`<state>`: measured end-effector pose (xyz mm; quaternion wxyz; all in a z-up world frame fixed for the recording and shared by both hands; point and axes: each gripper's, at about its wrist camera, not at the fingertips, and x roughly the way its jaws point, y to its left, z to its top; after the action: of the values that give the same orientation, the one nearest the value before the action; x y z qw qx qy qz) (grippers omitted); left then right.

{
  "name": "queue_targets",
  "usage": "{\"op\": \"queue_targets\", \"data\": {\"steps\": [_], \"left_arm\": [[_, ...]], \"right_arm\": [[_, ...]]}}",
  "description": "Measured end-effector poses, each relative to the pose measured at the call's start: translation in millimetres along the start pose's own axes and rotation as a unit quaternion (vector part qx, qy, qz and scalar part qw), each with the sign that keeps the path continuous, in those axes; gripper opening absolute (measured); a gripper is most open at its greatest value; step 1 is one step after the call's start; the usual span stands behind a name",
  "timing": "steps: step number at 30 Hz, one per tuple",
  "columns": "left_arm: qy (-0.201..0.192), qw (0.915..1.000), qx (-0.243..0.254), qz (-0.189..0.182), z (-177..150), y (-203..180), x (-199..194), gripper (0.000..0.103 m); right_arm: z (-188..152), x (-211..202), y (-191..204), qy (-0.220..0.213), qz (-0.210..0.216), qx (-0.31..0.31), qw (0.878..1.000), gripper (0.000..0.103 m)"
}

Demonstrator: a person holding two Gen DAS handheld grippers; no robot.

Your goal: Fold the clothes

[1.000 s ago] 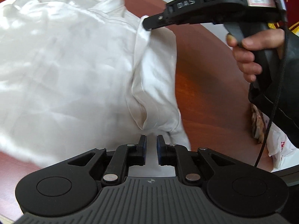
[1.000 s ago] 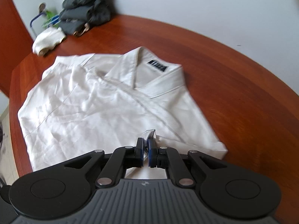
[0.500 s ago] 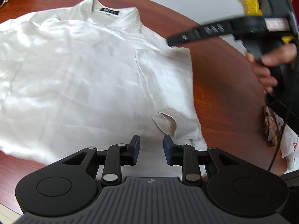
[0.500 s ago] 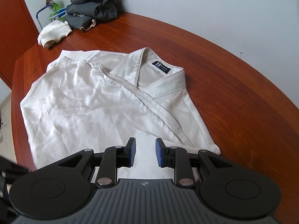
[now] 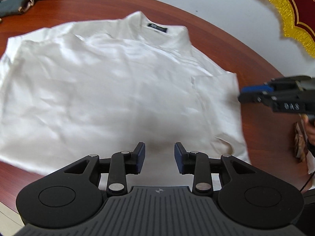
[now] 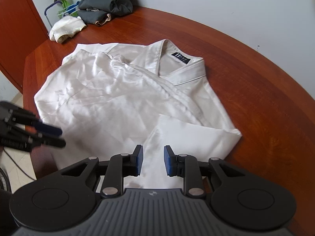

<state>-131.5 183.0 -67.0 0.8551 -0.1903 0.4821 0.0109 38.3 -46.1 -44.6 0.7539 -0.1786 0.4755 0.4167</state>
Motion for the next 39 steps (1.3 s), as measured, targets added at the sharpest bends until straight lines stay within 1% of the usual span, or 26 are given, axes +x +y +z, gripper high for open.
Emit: {"op": "queue_targets", "data": {"steps": [7,11,18,24,29,33,39], "left_arm": [[0.011,0.9995,0.024,-0.018,18.4,40.6,-18.2,0.037],[0.022,0.998,0.052,-0.027,27.4,62.9,-25.0,0.037],[0.035,0.9941,0.092,-0.046,33.3,85.4,-34.2,0.037],[0.034,0.9947,0.087,-0.043,33.8,108.8,-45.6,0.038],[0.026,0.9976,0.06,-0.021,39.6,136.5,-57.6,0.038],[0.024,0.9981,0.055,-0.01,48.6,161.3,-62.9,0.038],[0.027,0.9973,0.065,-0.018,69.8,203.9,-65.4,0.038]], "right_arm": [[-7.3,8.3,28.8,-0.005,-0.024,0.055,0.998,0.027],[-10.5,16.1,49.8,-0.009,-0.042,0.089,0.995,0.027],[-12.4,30.0,84.3,-0.015,-0.065,0.139,0.988,0.027],[-2.0,40.6,106.7,-0.015,-0.062,0.137,0.989,0.027],[9.8,48.6,130.4,-0.018,-0.047,0.108,0.993,0.027],[18.7,55.2,148.3,-0.017,-0.038,0.095,0.995,0.027],[32.0,59.4,176.9,-0.02,-0.034,0.099,0.994,0.027]]}}
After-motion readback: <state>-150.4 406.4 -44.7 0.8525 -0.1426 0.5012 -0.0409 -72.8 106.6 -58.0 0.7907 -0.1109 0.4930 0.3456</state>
